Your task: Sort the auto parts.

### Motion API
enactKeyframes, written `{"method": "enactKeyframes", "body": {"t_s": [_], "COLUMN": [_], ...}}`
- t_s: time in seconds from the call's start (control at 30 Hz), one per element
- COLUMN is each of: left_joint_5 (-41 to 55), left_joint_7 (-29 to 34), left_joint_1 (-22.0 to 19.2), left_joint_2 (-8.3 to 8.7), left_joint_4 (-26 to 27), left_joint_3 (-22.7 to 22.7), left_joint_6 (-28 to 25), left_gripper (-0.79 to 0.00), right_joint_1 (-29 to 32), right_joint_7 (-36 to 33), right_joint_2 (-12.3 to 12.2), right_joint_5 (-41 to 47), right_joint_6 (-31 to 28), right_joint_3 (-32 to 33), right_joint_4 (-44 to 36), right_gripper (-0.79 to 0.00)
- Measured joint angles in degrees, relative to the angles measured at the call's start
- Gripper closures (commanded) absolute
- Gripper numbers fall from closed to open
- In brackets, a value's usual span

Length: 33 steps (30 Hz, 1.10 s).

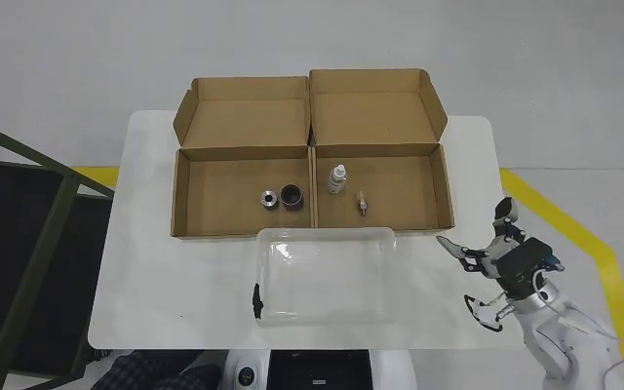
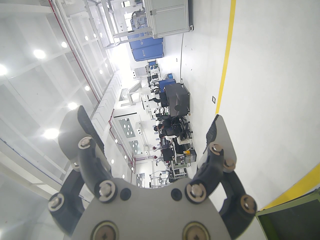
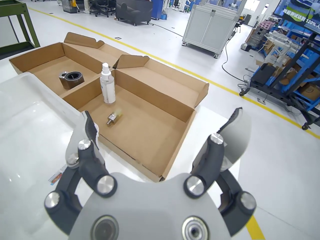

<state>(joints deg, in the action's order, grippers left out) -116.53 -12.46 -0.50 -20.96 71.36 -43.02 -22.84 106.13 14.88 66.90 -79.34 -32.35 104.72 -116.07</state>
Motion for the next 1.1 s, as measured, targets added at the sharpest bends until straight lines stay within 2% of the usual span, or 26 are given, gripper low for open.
{"method": "enactKeyframes", "body": {"t_s": [0.23,1.1], "left_joint_5": [0.00,0.00], "left_joint_7": [0.00,0.00], "left_joint_1": [0.00,0.00], "left_joint_2": [0.00,0.00], "left_joint_4": [0.00,0.00], "left_joint_3": [0.00,0.00], "left_joint_6": [0.00,0.00], "left_gripper": [-0.784,-0.784], "right_joint_1": [2.10,2.10], "right_joint_7": [2.76,2.76], "right_joint_2": [0.04,0.04], "right_joint_5": [-0.29,-0.34], "right_joint_6": [1.00,0.97], "right_joint_3": [0.62,0.61], "right_joint_4": [2.07,2.08], "right_gripper": [-0.785,-0.785]}}
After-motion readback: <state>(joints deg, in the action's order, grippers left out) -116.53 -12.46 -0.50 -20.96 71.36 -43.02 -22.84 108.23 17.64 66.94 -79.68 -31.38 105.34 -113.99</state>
